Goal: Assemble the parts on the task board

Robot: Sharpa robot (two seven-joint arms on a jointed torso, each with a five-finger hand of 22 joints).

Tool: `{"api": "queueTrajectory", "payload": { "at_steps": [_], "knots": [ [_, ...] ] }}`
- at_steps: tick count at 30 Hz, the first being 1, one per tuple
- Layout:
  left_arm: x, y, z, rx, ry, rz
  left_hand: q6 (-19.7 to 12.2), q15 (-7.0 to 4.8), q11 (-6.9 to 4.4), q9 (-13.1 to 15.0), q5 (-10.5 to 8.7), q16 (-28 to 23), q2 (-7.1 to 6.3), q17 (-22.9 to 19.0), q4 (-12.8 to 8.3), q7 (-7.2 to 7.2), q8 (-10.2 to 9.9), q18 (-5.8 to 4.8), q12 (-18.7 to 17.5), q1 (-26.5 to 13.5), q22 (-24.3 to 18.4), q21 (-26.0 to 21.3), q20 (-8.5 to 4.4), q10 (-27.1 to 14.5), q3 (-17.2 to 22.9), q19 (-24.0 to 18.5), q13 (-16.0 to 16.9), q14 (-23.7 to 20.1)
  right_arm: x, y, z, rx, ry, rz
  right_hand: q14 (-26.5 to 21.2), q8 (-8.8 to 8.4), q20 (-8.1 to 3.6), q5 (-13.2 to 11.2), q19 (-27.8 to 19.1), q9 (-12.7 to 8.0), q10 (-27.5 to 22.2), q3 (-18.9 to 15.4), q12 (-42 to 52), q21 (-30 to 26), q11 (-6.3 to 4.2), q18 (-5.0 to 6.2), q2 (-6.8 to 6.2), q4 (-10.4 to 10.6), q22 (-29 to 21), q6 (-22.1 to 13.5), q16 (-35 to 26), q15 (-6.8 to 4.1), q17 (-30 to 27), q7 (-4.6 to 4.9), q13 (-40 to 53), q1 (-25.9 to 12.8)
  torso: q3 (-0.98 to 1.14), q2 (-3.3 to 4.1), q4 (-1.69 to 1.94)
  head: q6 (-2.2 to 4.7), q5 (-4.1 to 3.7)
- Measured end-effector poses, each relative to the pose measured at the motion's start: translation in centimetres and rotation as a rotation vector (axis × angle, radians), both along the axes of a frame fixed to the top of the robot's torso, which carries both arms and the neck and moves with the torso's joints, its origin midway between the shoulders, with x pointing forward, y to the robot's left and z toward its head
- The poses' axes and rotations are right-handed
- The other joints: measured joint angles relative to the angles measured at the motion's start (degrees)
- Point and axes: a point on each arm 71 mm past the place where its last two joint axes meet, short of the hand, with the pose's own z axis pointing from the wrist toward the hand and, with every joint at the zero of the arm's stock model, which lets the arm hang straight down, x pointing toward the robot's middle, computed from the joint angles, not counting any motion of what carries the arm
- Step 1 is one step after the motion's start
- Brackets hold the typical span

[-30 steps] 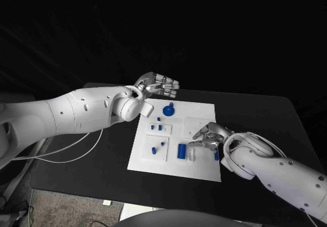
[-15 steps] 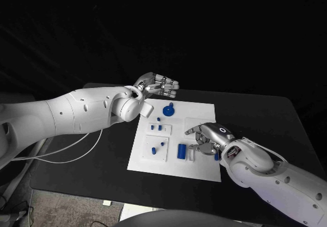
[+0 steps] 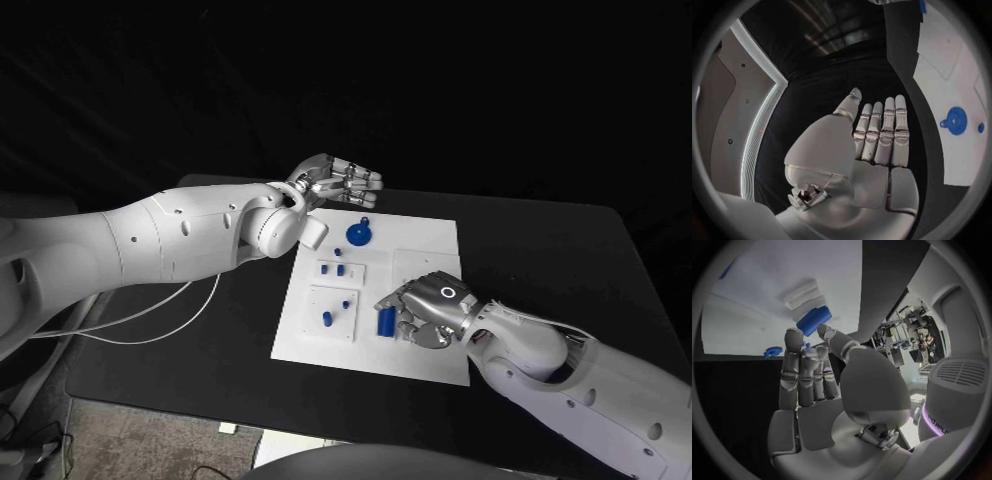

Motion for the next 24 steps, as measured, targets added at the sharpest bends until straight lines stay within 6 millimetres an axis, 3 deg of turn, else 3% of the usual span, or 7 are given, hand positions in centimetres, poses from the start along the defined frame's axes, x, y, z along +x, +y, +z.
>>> {"api": "queueTrajectory", "payload": {
  "at_steps": [1, 4, 8, 16, 21, 24],
  "knots": [
    [0.0, 0.0, 0.0, 0.000, 0.000, -0.001, 0.00, 0.00, 0.00, 0.00, 0.00, 0.00, 0.00, 0.00, 0.00, 0.00, 0.00, 0.00, 0.00, 0.00, 0.00, 0.00, 0.00, 0.00, 0.00, 0.00, 0.00, 0.00, 0.0, 0.1, 0.0, -0.011, -0.009, 0.009, -0.01, 0.00, 0.14, 0.00, -0.14, 0.02, -0.30, 0.07, 0.40, -0.26, -0.03, 0.00, -0.05, 0.07, 0.34, -0.04, 0.01, 0.01, 0.09, -0.19, -0.28, 0.06, 0.00, 0.05, 0.05, -0.02, 0.01],
    [0.0, -0.1, 0.0, 0.000, 0.001, -0.004, 0.00, 0.00, 0.00, 0.00, 0.00, 0.00, 0.00, 0.00, 0.00, 0.00, 0.00, 0.00, 0.00, 0.00, 0.00, 0.00, 0.00, 0.00, 0.00, 0.00, 0.00, 0.00, 0.3, 0.3, 0.1, -0.041, -0.036, 0.034, -1.97, 0.00, 0.82, -0.23, -0.88, 0.44, -2.29, 0.23, 1.58, -1.26, 0.56, 0.01, -1.09, 0.43, 1.02, -1.39, 0.05, 0.45, 0.55, -2.01, -0.66, 1.09, 0.01, 0.18, 0.24, -0.04, 0.01],
    [0.0, -0.2, 0.0, 0.001, 0.001, -0.006, 0.00, 0.00, 0.00, 0.00, 0.00, 0.00, 0.00, 0.00, 0.00, 0.00, 0.00, 0.00, 0.00, 0.00, -0.03, 0.00, 0.00, 0.00, 0.00, 0.00, 0.00, 0.00, 0.6, 0.5, 0.2, -0.071, -0.062, 0.056, -3.43, 0.00, 1.02, -0.45, -1.43, 1.73, -3.72, -0.18, 3.14, -2.20, 0.93, 0.00, -1.86, 1.59, 1.17, -2.05, 0.23, 0.95, 0.41, -2.67, -1.84, 1.86, -0.01, 0.36, 0.45, -0.01, -0.09],
    [0.0, -0.4, 0.0, 0.003, 0.003, -0.015, 0.00, 0.00, 0.00, 0.00, -0.29, 0.00, 0.00, 0.00, 0.15, 0.00, 0.00, 0.00, 0.00, 0.00, -0.10, 0.00, 0.00, 0.00, 0.15, 0.00, 0.00, 0.00, 1.5, 0.5, 0.4, -0.133, -0.101, 0.070, -3.70, 0.00, 1.02, -0.45, -1.42, 4.33, -4.54, -0.03, 5.04, -2.66, 0.93, -0.01, -1.86, 1.75, 1.17, -2.47, 0.23, 0.97, -0.09, -2.64, -3.33, 1.86, -0.11, 0.79, 0.96, 0.07, -0.51],
    [0.0, -0.5, 0.1, 0.005, 0.002, -0.019, -0.16, 0.00, 0.00, 0.00, -0.29, 0.00, 0.00, 0.00, 0.16, 0.16, 0.00, 0.00, 0.00, 0.00, -0.11, 0.00, 0.00, 0.00, 0.16, 0.00, 0.00, 0.00, 1.8, 0.5, 0.1, -0.168, -0.106, 0.075, -3.69, 0.00, 1.02, -0.71, -1.42, 5.22, -4.75, 0.27, 6.39, -2.66, 0.72, 0.12, -1.29, 1.08, 1.17, -0.41, 1.25, 0.97, 0.16, -1.78, -3.34, 1.29, -0.19, 1.01, 1.26, 0.02, -0.59],
    [0.1, -0.5, 0.2, 0.006, 0.001, -0.022, -0.21, 0.00, 0.00, 0.00, -0.29, 0.00, 0.00, 0.00, 0.16, 0.21, 0.00, 0.00, 0.00, 0.00, -0.11, 0.00, 0.00, 0.00, 0.16, 0.00, 0.00, 0.00, 1.7, 0.5, -0.2, -0.189, -0.104, 0.082, -3.47, 0.00, 1.03, -0.71, -1.42, 5.67, -4.74, 0.44, 7.32, -2.21, 0.72, 0.85, -0.61, 0.43, 1.16, 1.48, 1.94, 0.76, 0.63, -1.15, -3.16, 0.61, -0.26, 1.13, 1.42, -0.05, -0.60]
  ]
}}
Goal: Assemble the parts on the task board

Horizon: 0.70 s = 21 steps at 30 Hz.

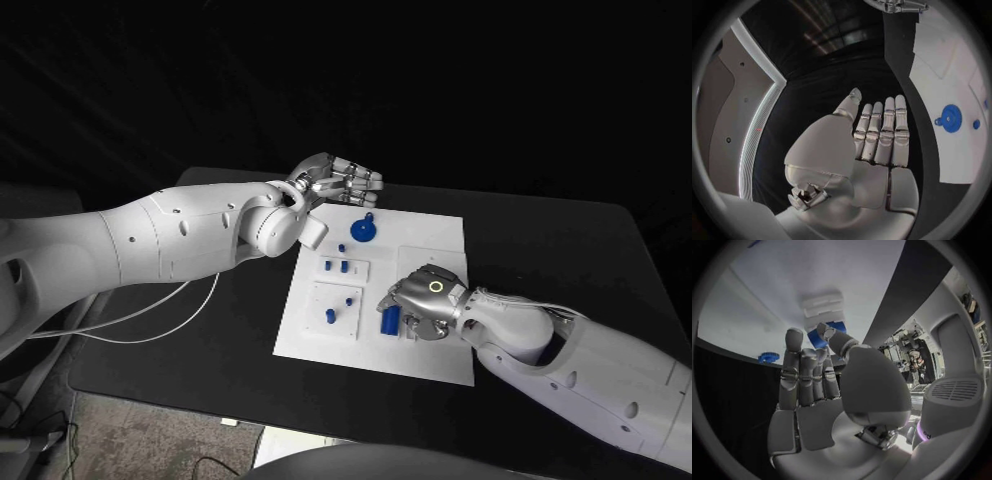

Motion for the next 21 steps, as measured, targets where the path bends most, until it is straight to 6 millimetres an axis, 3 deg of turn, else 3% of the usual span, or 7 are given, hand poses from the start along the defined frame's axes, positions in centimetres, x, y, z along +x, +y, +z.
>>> {"api": "queueTrajectory", "payload": {
  "at_steps": [5, 15, 21],
  "knots": [
    [0.02, -0.07, 0.10, 0.002, -0.001, -0.004, 0.00, 0.00, 0.00, 0.00, -0.22, 0.00, 0.00, 0.00, 0.00, 0.00, 0.00, 0.00, 0.00, 0.00, -0.10, 0.00, 0.00, 0.00, 0.00, 0.00, 0.00, 0.00, 0.07, 0.06, -0.35, -0.028, 0.003, 0.004, 0.52, -0.01, 0.00, 0.00, 0.00, 0.25, 0.32, -0.46, 2.22, 0.34, -0.32, 0.05, 0.93, -0.77, 0.00, 1.69, 0.91, -0.05, 0.76, 0.85, 1.60, -0.93, -0.04, 0.19, 0.19, -0.06, 0.00],
    [0.07, -0.25, 0.31, 0.007, -0.001, -0.014, -0.21, 0.00, 0.00, 0.00, -0.34, 0.00, 0.00, 0.00, 0.17, -0.21, 0.00, 0.00, 0.00, 0.00, -0.17, 0.00, 0.00, 0.00, -0.17, 0.00, 0.00, 0.00, 0.12, 0.48, -0.85, -0.050, 0.000, 0.014, 1.24, -0.10, -0.01, 0.00, 0.01, 0.21, 2.38, -0.07, 5.01, 1.44, -0.72, 0.04, 1.17, -1.16, -0.01, 3.15, 2.23, -0.35, 1.89, 1.51, 3.69, -1.17, -0.08, 0.48, 0.43, -0.13, -0.14],
    [0.08, -0.30, 0.42, 0.009, 0.000, -0.018, -0.41, 0.00, 0.00, 0.00, -0.34, 0.00, 0.00, 0.00, 0.16, -0.01, 0.00, 0.00, 0.00, 0.00, -0.24, 0.00, 0.00, 0.00, -0.17, 0.00, 0.00, 0.00, 0.21, 0.60, -0.84, -0.046, -0.012, 0.017, 1.77, -0.23, -0.01, -0.47, 0.43, -0.18, 2.80, 0.18, 5.28, 1.67, -0.72, 0.04, 1.57, -1.29, -0.01, 5.93, 2.63, -0.23, 2.33, 2.19, 3.30, -1.57, -0.10, 0.57, 0.47, -0.25, -0.24]
  ]
}}
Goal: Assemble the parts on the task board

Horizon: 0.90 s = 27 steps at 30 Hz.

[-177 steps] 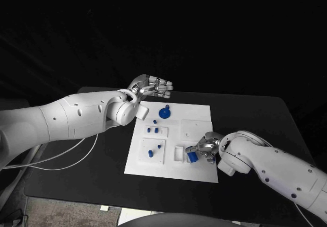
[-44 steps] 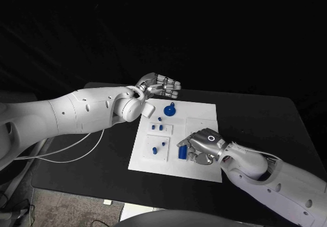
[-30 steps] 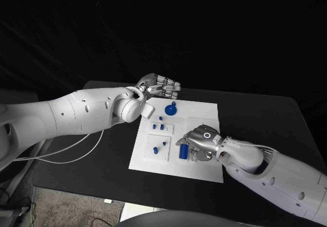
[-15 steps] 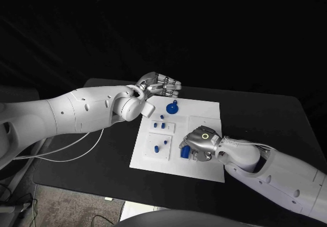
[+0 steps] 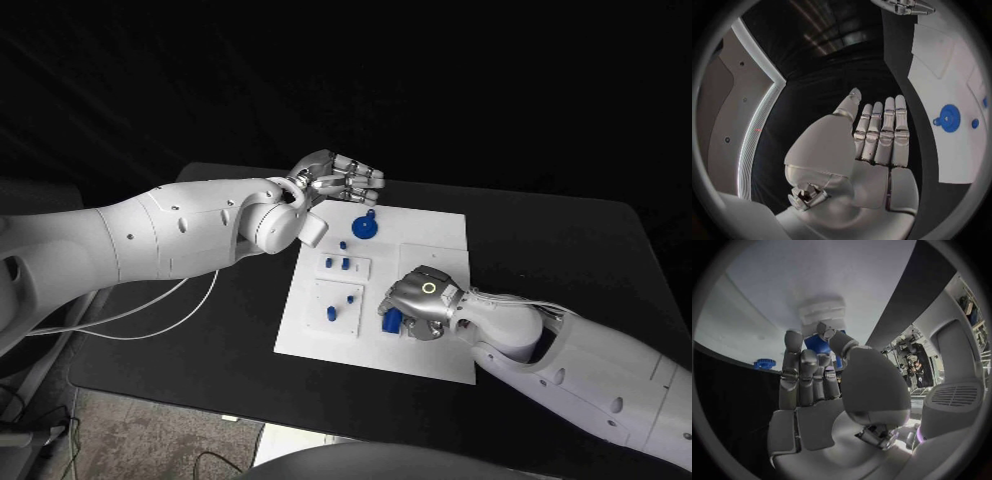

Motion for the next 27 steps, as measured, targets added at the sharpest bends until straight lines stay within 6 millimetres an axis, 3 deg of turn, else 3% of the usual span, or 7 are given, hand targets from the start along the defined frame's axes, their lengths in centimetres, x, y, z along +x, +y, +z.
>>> {"api": "queueTrajectory", "payload": {
  "at_steps": [10, 27],
  "knots": [
    [0.0, -0.1, 0.1, 0.005, 0.004, -0.007, -0.53, 0.00, -0.20, 0.00, -0.26, 0.00, 0.00, 0.00, 0.39, 0.08, 0.00, 0.00, 0.00, 0.00, -0.14, 0.00, 0.21, -0.20, -0.39, 0.21, 0.00, 0.00, 0.0, -0.2, 0.1, 0.037, -0.025, 0.013, 1.06, 0.21, -0.20, -2.81, 0.62, 0.15, -0.55, 1.08, -1.39, 0.08, 0.54, -0.01, 0.77, 0.03, -0.01, 3.38, 0.27, 0.12, 0.46, -1.48, -3.58, -0.59, 0.03, 0.01, -0.12, -0.23, 0.17],
    [0.1, 0.0, 0.1, 0.011, 0.006, -0.008, -0.52, 0.00, -0.20, 0.00, -0.25, 0.00, 0.00, 0.00, 0.39, 0.09, 0.00, -0.01, 0.00, 0.00, -0.36, 0.00, 0.21, -0.20, -0.39, 0.21, 0.00, 0.00, -0.5, -0.8, 1.1, 0.148, -0.053, 0.050, 1.07, 0.17, -0.20, -3.48, 0.62, 0.16, -0.74, 1.82, -1.80, 0.08, 0.73, -0.04, 1.20, -0.03, -0.01, 3.68, -0.21, 0.12, 0.49, -1.77, -6.01, -0.42, -0.03, 0.04, -0.05, -0.22, 0.33]
  ]
}}
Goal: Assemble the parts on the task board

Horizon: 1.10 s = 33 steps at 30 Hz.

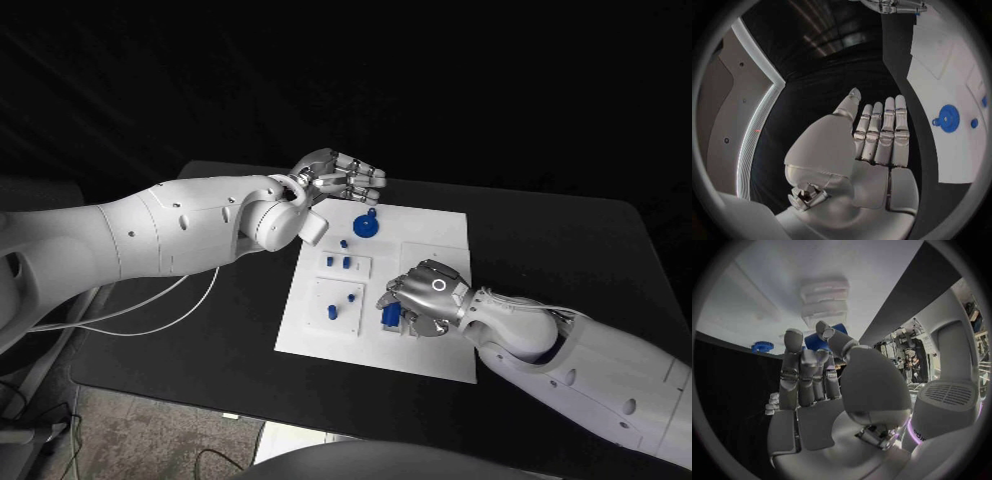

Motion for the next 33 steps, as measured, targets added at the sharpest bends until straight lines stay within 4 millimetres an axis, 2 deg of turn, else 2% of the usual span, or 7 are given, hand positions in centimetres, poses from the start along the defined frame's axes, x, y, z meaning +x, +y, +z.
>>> {"api": "queueTrajectory", "payload": {
  "at_steps": [9, 14, 25, 31, 33],
  "knots": [
    [-0.01, 0.05, 0.01, 0.001, 0.000, 0.000, 0.00, 0.00, 0.00, 0.00, 0.00, 0.00, 0.00, 0.00, 0.16, 0.00, 0.00, 0.01, 0.00, 0.00, -0.07, 0.00, 0.00, 0.00, -0.16, 0.00, 0.00, 0.00, -0.18, -0.22, 0.01, -0.001, 0.020, 0.013, 0.00, -0.14, 0.00, 0.00, 0.00, 0.00, -0.55, 0.00, 0.00, 0.00, 0.48, -0.01, 0.00, 0.00, 0.00, 0.21, -0.02, 0.00, 0.02, -0.20, -0.06, 0.00, 0.00, 0.04, -0.08, -0.13, 0.26],
    [-0.02, 0.03, 0.02, 0.001, 0.000, 0.000, 0.00, 0.00, 0.00, 0.00, 0.00, 0.00, 0.00, 0.00, 0.16, 0.00, 0.00, 0.00, 0.00, 0.00, -0.06, 0.00, 0.00, 0.00, -0.16, 0.00, 0.00, 0.00, -0.13, -0.40, -0.21, -0.019, 0.035, 0.015, 0.00, -0.25, 0.00, 0.00, 0.00, 0.00, -0.73, -0.08, 0.00, 0.00, 0.30, -0.01, 0.11, 0.04, 0.00, 0.20, -0.02, 0.00, 0.06, -0.20, -0.17, -0.11, 0.03, 0.04, -0.11, -0.18, 0.30],
    [-0.02, 0.02, 0.03, 0.001, -0.001, -0.001, 0.01, 0.00, 0.00, 0.00, 0.00, 0.00, 0.00, 0.00, 0.16, 0.01, 0.00, 0.00, 0.00, 0.00, -0.06, 0.00, 0.00, 0.00, -0.16, 0.00, 0.00, 0.00, 0.00, -0.36, -0.58, -0.045, 0.059, 0.017, -0.21, -0.09, 0.21, 0.00, -0.22, -0.01, -1.13, -0.37, 0.00, 0.00, 0.71, -0.03, 0.39, 0.00, -0.01, 0.18, -0.50, 0.19, -0.02, -0.18, -0.36, -0.41, 0.07, 0.10, -0.04, -0.07, -0.01],
    [-0.03, -0.06, 0.04, 0.001, -0.001, -0.003, 0.01, 0.00, 0.00, 0.00, 0.00, 0.00, 0.00, 0.00, 0.48, 0.01, 0.00, 0.00, 0.00, 0.00, -0.33, 0.00, 0.00, 0.00, -0.15, 0.00, 0.00, 0.00, 0.12, -0.12, -0.73, -0.052, 0.067, 0.017, -0.40, -0.09, 0.22, 0.00, -0.22, -0.20, -1.37, -0.68, 0.00, -0.22, 0.53, -0.05, 0.43, 0.01, -0.01, 0.18, -0.84, 0.38, -0.18, -0.17, -0.50, -0.45, 0.04, 0.20, -0.04, -0.07, 0.04],
    [-0.01, -0.11, 0.04, 0.001, -0.001, -0.003, 0.01, 0.00, 0.00, 0.00, 0.00, 0.00, 0.00, 0.00, 0.48, 0.01, 0.00, 0.00, 0.00, 0.00, -0.36, 0.00, 0.00, 0.00, -0.15, 0.00, 0.00, 0.00, 0.16, -0.06, -0.78, -0.055, 0.069, 0.016, -0.53, -0.08, 0.42, 0.00, -0.43, -0.44, -1.70, -0.69, 0.00, -0.22, 0.56, -0.05, 0.43, 0.01, -0.01, -0.19, -0.85, 0.29, -0.25, 0.19, -0.59, -0.45, 0.04, 0.24, -0.04, -0.08, 0.04]
  ]
}}
